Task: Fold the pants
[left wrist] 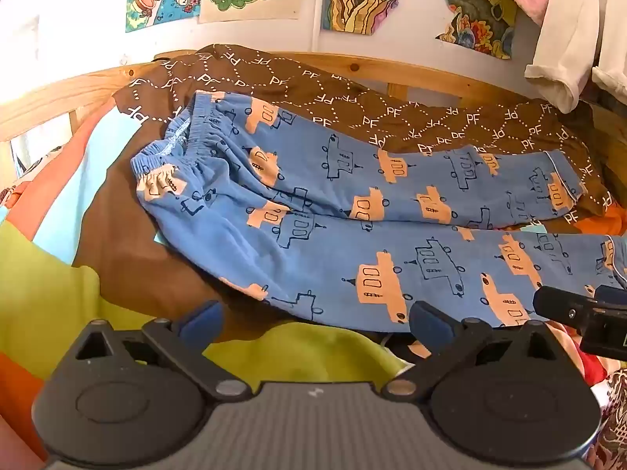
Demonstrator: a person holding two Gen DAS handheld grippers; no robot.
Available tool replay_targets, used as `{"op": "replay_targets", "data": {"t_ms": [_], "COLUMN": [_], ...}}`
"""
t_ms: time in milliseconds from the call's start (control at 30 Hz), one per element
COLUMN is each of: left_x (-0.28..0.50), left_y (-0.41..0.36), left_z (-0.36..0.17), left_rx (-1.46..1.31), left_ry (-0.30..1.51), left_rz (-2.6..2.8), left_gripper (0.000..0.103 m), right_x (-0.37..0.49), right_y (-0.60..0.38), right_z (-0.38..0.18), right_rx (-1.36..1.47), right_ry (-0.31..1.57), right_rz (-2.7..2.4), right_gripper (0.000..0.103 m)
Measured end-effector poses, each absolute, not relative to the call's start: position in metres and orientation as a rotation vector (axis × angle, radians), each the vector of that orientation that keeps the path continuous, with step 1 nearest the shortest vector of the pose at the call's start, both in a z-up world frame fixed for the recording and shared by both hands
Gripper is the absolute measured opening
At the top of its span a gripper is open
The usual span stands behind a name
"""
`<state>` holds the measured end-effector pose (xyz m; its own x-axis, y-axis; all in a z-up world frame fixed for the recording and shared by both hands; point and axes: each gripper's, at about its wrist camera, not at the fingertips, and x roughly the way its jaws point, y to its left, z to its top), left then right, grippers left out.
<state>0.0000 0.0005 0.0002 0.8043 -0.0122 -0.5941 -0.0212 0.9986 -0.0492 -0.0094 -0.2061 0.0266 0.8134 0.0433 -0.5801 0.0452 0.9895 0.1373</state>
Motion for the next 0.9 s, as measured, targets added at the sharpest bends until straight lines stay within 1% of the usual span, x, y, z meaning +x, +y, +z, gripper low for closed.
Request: {"op": "replay_targets", "data": {"t_ms": [900], "left_x": [-0.0011], "left_y": [-0.0033], "left_z": [-0.0022], "left_rx": [-0.044], "left_ry": [0.635], "left_rz": [0.002], "left_gripper": [0.103], "right_x": [-0.0088], "right_y": [-0.2076], "right_z": [0.0252], "right_rx": [0.166], "right_ry": [0.639], "right_rz": [-0.003], "right_gripper": [0.102]}}
